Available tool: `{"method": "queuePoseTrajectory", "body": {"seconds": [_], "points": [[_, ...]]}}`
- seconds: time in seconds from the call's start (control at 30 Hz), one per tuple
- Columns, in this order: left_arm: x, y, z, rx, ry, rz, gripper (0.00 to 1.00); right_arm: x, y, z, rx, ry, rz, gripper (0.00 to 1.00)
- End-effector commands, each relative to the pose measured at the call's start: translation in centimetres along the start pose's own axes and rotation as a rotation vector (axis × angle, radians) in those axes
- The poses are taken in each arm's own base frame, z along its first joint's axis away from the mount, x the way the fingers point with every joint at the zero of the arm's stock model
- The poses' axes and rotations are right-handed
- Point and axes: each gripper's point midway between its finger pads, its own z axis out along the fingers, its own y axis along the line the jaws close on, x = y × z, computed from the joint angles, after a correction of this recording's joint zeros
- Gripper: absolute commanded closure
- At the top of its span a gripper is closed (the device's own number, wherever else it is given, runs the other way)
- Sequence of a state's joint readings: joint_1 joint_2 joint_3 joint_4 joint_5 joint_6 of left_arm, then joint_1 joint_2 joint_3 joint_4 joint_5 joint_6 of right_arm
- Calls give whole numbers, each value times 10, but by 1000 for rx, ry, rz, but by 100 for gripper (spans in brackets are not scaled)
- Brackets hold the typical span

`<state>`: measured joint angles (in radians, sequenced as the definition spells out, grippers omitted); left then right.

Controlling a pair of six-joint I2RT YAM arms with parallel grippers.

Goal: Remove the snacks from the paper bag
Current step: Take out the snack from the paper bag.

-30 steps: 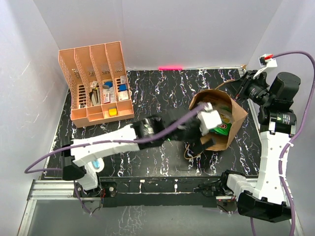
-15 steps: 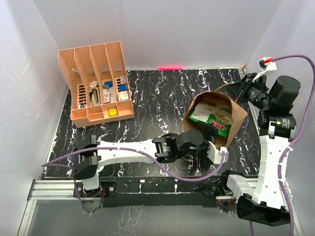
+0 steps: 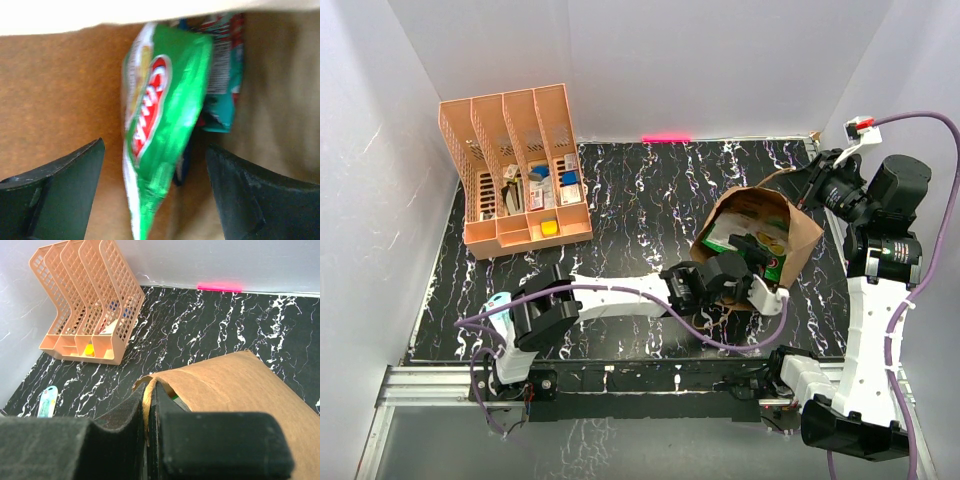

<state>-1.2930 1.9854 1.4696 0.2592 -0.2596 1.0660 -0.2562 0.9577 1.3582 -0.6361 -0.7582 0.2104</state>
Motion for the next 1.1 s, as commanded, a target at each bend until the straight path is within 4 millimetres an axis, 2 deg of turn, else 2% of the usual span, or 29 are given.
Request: {"method": "queuePoseTrajectory", "body": {"seconds": [0.0, 0.2, 0.37, 0.4, 0.43, 0.6, 0.87, 1.07], "points": [[-5, 64, 1, -184, -17, 14, 29, -17, 13, -7, -26, -60, -68, 92], [-9, 76, 0, -201, -22, 15, 59, -16, 10, -8, -7, -62, -71, 92], [-13, 83, -13, -172, -26, -31, 85, -15, 5, -7, 17, -62, -70, 92], [-14, 82, -16, -163, -24, -39, 95, -15, 4, -8, 22, -64, -71, 92], [-14, 84, -19, -168, -25, -51, 100, -16, 4, -8, 27, -67, -72, 92], [-20, 99, -38, -195, -37, -97, 100, -29, -11, -12, 140, -117, -48, 92], [-49, 140, -78, -271, -142, -215, 100, -61, -40, -18, 328, -180, -21, 92], [-66, 170, -107, -299, -191, -313, 100, -62, -52, -12, 363, -169, -19, 92]]}}
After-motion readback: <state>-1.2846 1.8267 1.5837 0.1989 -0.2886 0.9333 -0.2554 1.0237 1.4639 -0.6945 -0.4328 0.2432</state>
